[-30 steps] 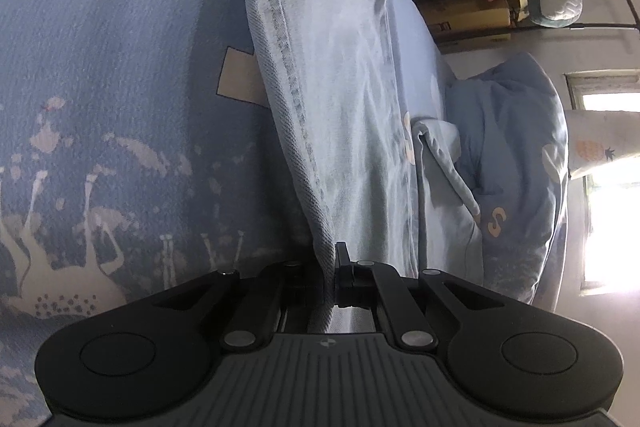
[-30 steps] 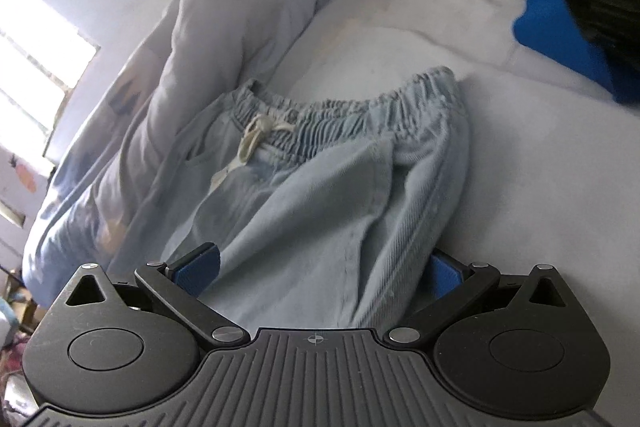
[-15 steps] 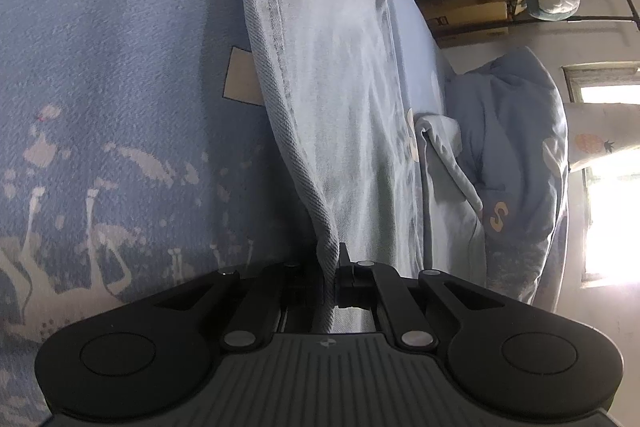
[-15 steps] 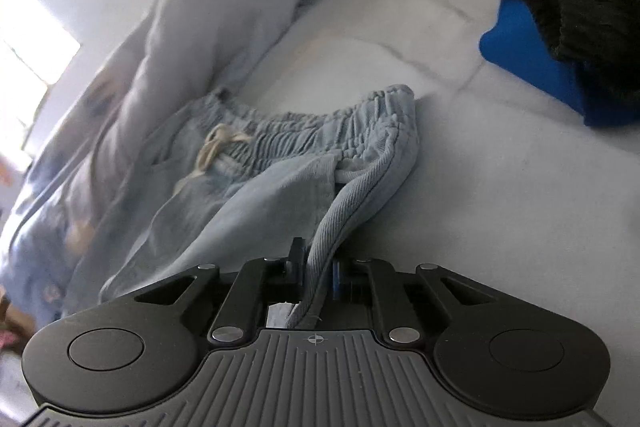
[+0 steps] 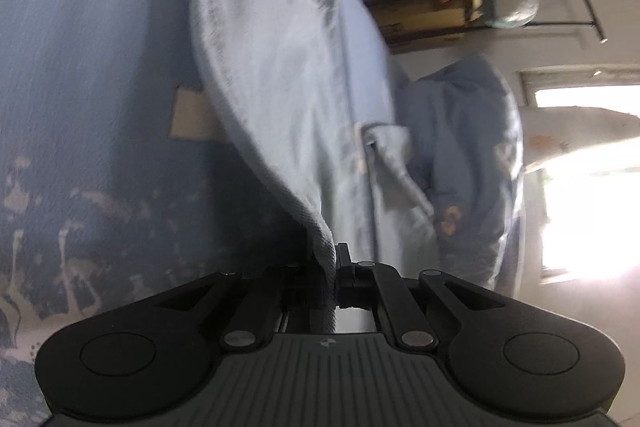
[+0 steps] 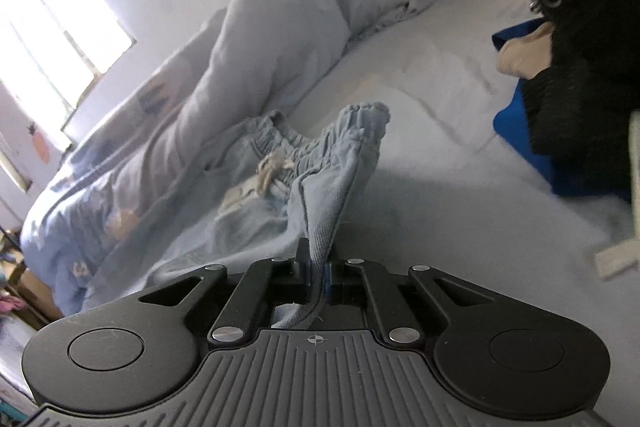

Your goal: Fold clothes

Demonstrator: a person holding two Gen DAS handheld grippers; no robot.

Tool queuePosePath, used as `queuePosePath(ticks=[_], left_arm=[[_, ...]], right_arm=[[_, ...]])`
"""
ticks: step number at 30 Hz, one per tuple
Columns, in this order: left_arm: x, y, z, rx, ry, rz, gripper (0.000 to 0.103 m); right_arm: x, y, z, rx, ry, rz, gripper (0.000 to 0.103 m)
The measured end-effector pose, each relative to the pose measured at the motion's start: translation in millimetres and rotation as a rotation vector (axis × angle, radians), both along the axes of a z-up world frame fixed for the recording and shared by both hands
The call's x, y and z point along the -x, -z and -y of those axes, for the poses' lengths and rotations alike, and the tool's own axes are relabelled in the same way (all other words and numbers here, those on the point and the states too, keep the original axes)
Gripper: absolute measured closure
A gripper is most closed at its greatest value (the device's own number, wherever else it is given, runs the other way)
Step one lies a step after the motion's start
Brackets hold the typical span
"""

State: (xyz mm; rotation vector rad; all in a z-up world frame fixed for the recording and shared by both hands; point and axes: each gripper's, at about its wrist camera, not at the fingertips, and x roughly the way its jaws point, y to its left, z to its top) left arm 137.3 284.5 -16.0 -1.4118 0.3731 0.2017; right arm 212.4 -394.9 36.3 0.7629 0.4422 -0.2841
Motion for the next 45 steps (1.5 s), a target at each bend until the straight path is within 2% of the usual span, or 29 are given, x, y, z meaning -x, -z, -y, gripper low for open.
queuePosePath(ticks=[5, 13, 17, 29, 36, 40, 45], left_arm=[[12.3, -2.5, -5.0, 0.076, -0.018, 0.119, 0.095], [30.4, -20.7, -13.7, 0.069, -0.008, 0.216, 0.095], [41.8, -30.2, -16.7, 0.065, 0.009, 0.255, 0.095], [89.7, -33.6, -27.8, 0.068, -0.008, 0.224, 0.095], [123.6, -34.2, -24.7, 0.068, -0.018, 0.224, 0.095], [135.4, -39.2, -18.6, 0.035, -0.004, 0.219, 0.095], [143.3, -31.9, -18.9, 0.022, -0.006, 0.141, 0.095]], right_arm=[[27.7, -15.8, -5.9, 0.033, 0.016, 0.022, 0.096], [80.8, -34.3, -14.3, 0.005, 0.03, 0.052, 0.096], [108.4, -36.0, -18.5, 0.012, 0.026, 0.03, 0.096], [209.0, -31.2, -43.7, -0.007, 0.001, -0.059, 0.097], [249.9, -49.1, -41.0, -0.004, 0.011, -0.061, 0.097], [275.1, -51.0, -39.2, 0.009, 0.008, -0.091, 0.097], [298.5, -35.5, -40.8, 0.0, 0.0, -0.159, 0.096]])
